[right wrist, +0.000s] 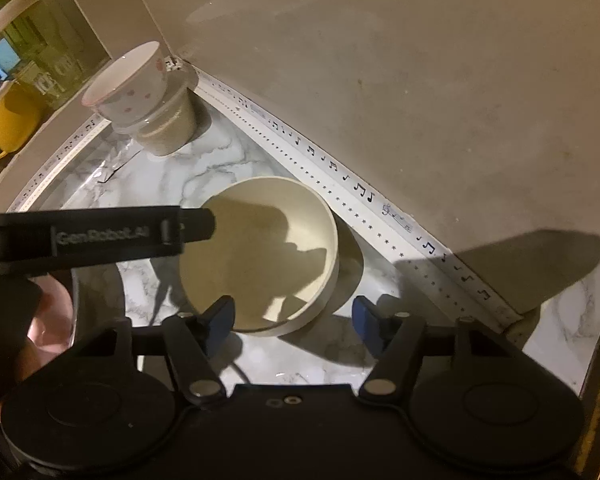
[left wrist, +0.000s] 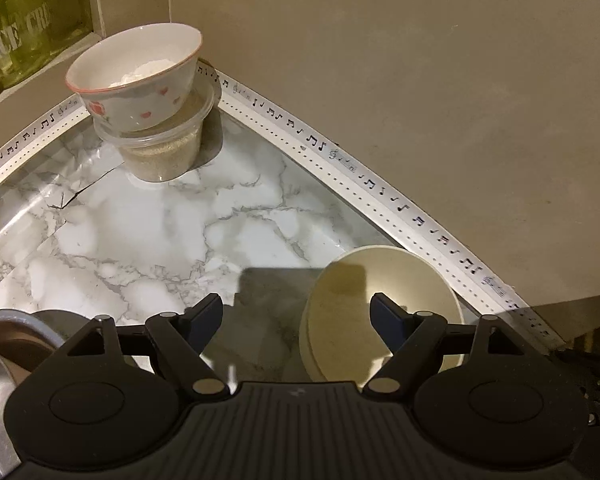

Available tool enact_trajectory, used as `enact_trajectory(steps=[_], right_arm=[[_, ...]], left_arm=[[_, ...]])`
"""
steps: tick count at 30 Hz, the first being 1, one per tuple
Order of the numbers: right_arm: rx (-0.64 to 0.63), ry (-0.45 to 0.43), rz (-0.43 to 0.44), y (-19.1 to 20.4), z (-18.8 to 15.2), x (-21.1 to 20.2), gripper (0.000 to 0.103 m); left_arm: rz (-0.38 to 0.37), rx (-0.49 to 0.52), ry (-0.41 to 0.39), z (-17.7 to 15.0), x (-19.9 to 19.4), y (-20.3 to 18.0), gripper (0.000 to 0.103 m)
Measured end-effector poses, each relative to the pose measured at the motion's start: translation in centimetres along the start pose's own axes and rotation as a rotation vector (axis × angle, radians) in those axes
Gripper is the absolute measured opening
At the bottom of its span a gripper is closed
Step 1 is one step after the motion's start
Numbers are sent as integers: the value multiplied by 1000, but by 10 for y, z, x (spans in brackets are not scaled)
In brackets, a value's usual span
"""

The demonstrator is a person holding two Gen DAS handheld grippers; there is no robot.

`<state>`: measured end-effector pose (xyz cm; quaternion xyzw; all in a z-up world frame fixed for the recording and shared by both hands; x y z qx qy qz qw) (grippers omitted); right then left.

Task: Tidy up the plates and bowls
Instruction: 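Move both grippers to the cream bowl and close on its rim, then lift the cream bowl with both grippers and carry it over the pink pot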

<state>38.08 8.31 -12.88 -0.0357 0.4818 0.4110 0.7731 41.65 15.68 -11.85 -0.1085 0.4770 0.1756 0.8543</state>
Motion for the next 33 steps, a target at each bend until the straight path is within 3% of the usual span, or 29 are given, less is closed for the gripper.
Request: enact_trajectory(steps=[5, 8, 9, 11, 12, 16, 23, 33], right_arm=[[12, 7, -13, -6, 3, 11, 54], [20, 16, -27, -10, 3, 17, 46], [23, 19, -26, -12, 3, 18, 46], [27, 18, -29, -14, 2, 19, 38], [25, 20, -27, -13, 3, 20, 36], [8, 6, -21, -10, 5, 21, 27], [-16, 6, -29, -7, 7, 20, 20], [-71, -5, -41, 1, 8, 12, 11]], left_arm=[[-17, -30, 11, 1, 11, 1, 77], [-24, -30, 48, -1, 19, -1, 54], [-21, -31, 62, -2, 21, 0, 54], [-34, -42, 72, -3, 24, 1, 38], [-40, -45, 79, -4, 25, 1, 35], [-34, -39, 83, -5, 26, 1, 29], [-30, -33, 79, -7, 24, -2, 13], [-3, -18, 53, -8, -4, 4, 12]])
Point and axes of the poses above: each gripper's, at about its wrist camera, not at the fingertips, and x roughly the way its jaws point, y to its left, z to its top, the point moved 5 cm from there along x, roughly the way its jaws point, and after that the axes turned 9 degrees about z, right-handed, at the moved point
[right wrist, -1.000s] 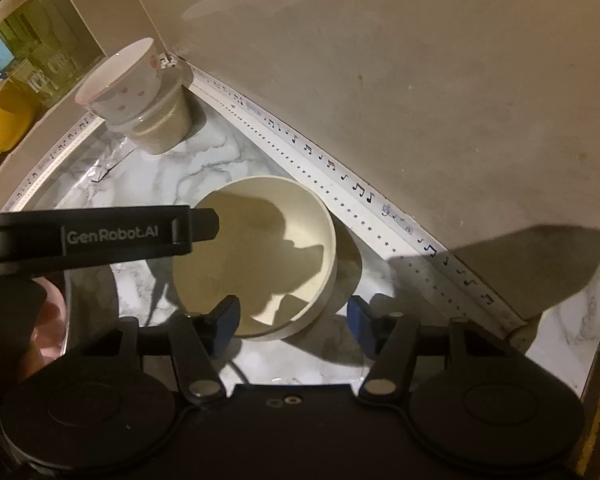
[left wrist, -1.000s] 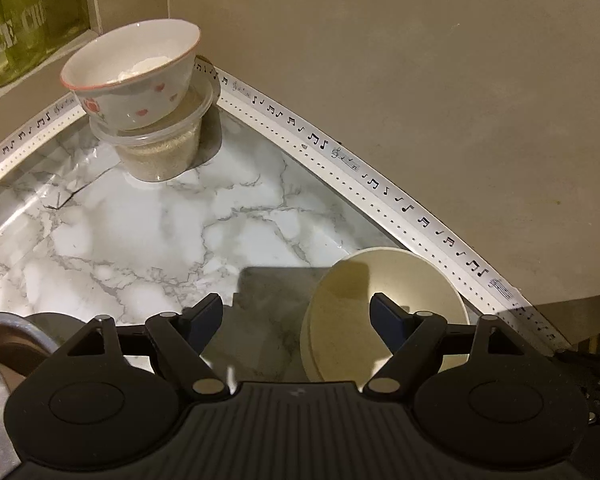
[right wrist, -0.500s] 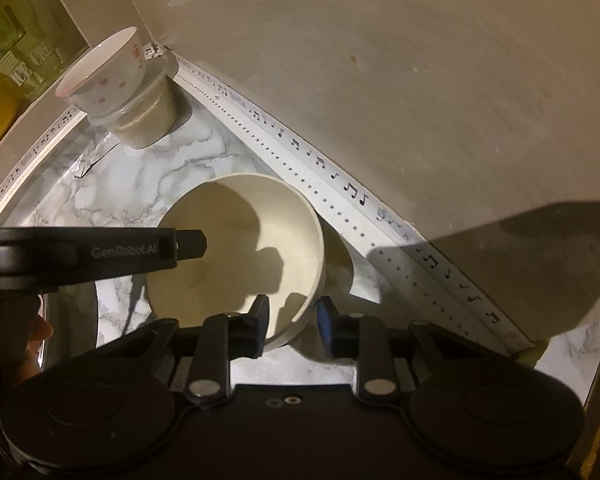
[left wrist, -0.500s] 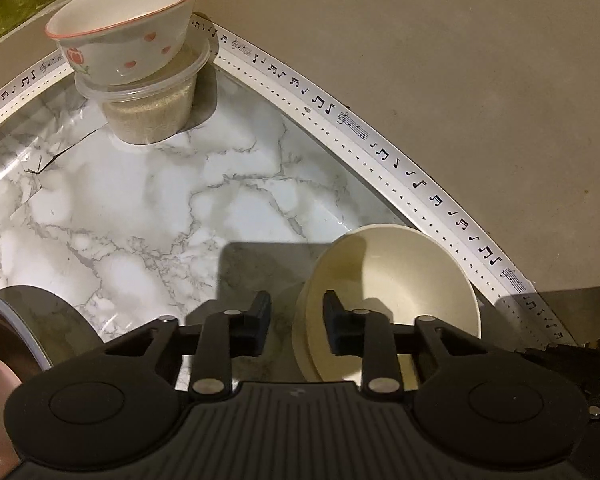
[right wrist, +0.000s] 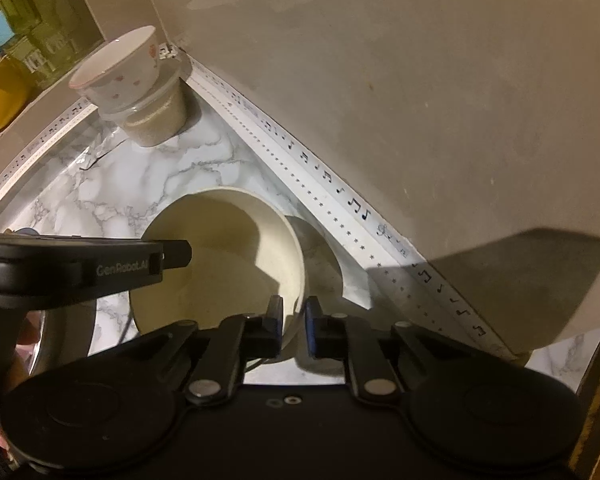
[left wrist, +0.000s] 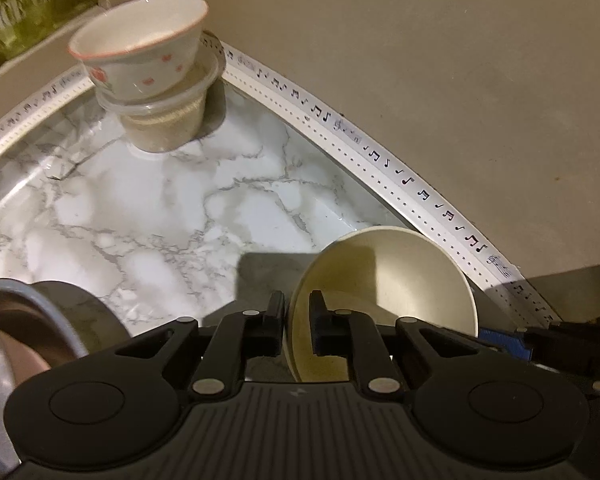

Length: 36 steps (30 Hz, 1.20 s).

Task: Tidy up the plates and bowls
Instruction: 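Lift the cream bowl with both grippers and carry it over the pink pot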

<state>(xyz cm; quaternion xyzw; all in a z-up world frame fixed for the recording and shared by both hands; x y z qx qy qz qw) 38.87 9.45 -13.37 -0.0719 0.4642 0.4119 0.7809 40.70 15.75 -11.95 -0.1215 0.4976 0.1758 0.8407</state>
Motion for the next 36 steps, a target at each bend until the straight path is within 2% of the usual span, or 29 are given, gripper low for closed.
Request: enact_trajectory(steps=[9, 23, 27, 36], right_arm=[[-68, -17, 42, 28, 15, -24, 10], [-270, -41, 151, 127, 36, -50, 10], [-327, -37, 183, 158, 37, -48, 10], [-394, 0, 255, 217, 33, -39, 10]], left_arm=[[44, -25, -48, 0, -51, 32, 12], [176, -69, -77, -11, -124, 119, 12], [216, -96, -82, -13, -138, 145, 12], [295, -162, -48, -44, -142, 198, 12]])
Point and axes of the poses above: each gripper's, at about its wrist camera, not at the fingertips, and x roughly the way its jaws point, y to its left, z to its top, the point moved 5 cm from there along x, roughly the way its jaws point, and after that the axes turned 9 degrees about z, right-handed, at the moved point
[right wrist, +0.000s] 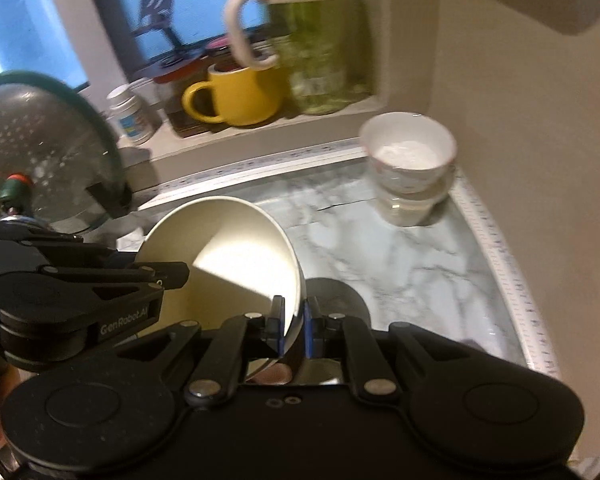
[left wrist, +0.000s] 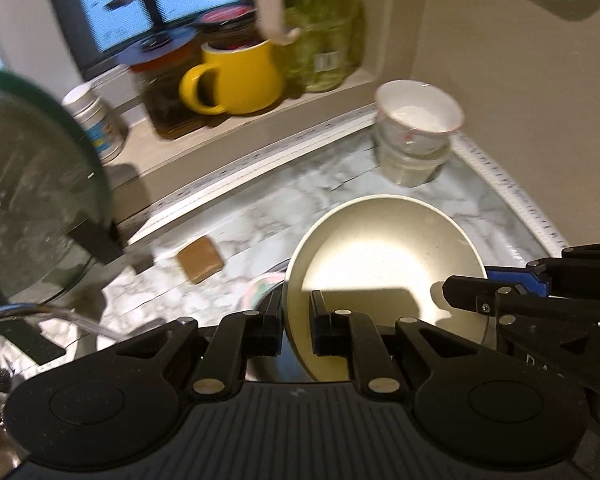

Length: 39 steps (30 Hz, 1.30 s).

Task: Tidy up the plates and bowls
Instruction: 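Lift the cream bowl with both grippers and carry it over the pink pot, then lower the cream bowl into the pink pot inside the steel bowl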

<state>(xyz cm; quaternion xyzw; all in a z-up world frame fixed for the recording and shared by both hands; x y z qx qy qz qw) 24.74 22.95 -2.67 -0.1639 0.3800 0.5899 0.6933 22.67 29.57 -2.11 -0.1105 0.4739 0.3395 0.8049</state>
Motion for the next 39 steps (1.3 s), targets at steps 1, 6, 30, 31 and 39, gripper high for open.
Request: enact_trajectory(steps=[1, 6, 30, 31, 39], right_arm=[[-3, 5, 9, 4, -1, 3, 10], [-35, 34, 22, 24, -1, 23, 10], [-116, 193, -7, 29, -15, 83, 10], [-118, 196, -7, 29, -16, 84, 10], [-138, 207, -23, 28, -18, 92, 13]], left_arm=[[6, -8, 8, -3, 3, 4, 12], [16, -25, 52, -12, 22, 18, 12], [59, 27, 149, -29, 71, 13, 12], [61, 31, 151, -28, 71, 13, 12], [73, 34, 149, -30, 74, 14, 12]])
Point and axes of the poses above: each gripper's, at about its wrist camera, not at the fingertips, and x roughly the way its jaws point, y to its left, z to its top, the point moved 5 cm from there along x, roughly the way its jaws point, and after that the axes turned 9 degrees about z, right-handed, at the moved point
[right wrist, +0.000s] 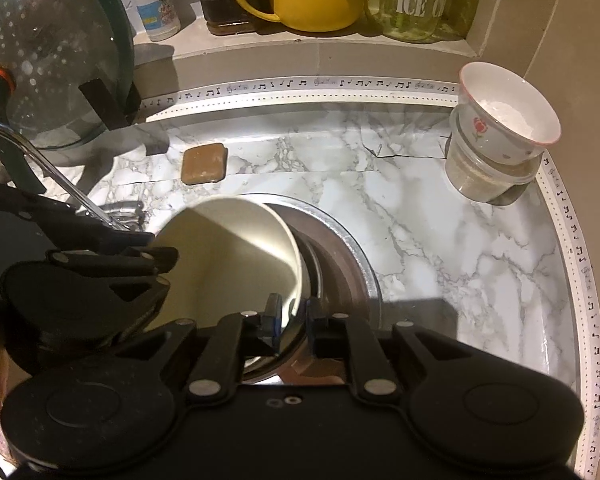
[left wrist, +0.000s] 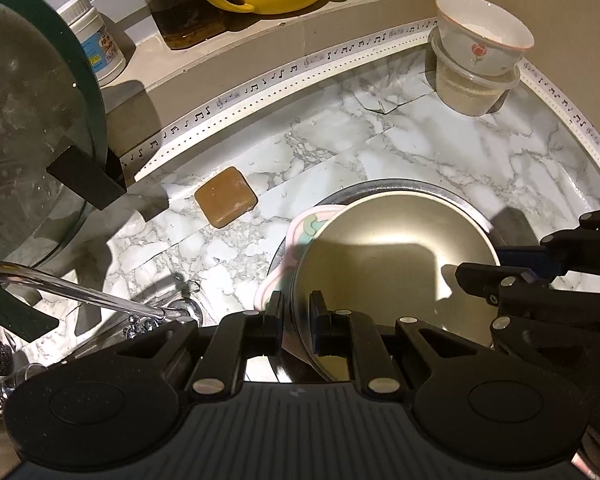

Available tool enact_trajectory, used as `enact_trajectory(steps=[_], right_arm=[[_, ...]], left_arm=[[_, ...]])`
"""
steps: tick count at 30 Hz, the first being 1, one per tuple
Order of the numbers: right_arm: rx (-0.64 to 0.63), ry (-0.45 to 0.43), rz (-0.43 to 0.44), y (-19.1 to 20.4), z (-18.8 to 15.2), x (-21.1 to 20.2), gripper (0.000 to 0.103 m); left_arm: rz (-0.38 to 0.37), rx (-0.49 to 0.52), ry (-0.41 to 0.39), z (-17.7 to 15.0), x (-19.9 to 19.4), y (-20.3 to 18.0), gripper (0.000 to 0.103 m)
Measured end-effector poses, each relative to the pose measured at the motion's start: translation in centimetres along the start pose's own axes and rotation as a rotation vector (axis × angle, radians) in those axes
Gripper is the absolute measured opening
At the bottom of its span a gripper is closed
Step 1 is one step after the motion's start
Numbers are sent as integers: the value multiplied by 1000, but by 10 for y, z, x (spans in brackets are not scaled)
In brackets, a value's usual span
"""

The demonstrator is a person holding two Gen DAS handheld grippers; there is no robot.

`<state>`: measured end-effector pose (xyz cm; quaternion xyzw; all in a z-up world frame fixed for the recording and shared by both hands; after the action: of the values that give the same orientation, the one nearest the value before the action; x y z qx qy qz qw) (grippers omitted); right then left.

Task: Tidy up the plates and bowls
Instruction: 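Lower the cream bowl into the pink pot inside the steel bowl, then close both grippers on the steel bowl rim and lift the nested stack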

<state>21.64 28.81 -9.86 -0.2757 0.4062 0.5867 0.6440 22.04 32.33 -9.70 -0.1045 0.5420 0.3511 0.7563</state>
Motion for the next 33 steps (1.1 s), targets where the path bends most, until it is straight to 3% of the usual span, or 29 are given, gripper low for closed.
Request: enact_trajectory(steps=[4, 7, 14, 24, 33], right_arm=[[-3, -5, 6, -1, 0, 0, 13], [2, 2, 16, -2, 0, 0, 20], [13, -22, 47, -8, -3, -12, 21], [-10, -68, 115, -13, -10, -44, 29], [-32, -92, 121, -20, -21, -67, 37]], left_arm=[[-15, -22, -11, 0, -3, 5, 14], [-45, -57, -14, -2, -7, 10, 14], [-132, -124, -44, -9, -22, 19, 14], [-182, -154, -109, -27, -48, 34, 15], [-208, -185, -124, -43, -57, 48, 15]])
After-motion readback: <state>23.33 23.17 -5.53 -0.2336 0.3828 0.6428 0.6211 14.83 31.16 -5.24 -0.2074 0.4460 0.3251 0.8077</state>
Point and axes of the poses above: each gripper's, at about its wrist camera, not at the fingertips, and x roughly the way its jaws point, y to its left, z to its top, the point moved 5 cm from there along x, roughly the way its jaws point, and after that the axes turned 9 degrees about z, right-handed, at the moved point
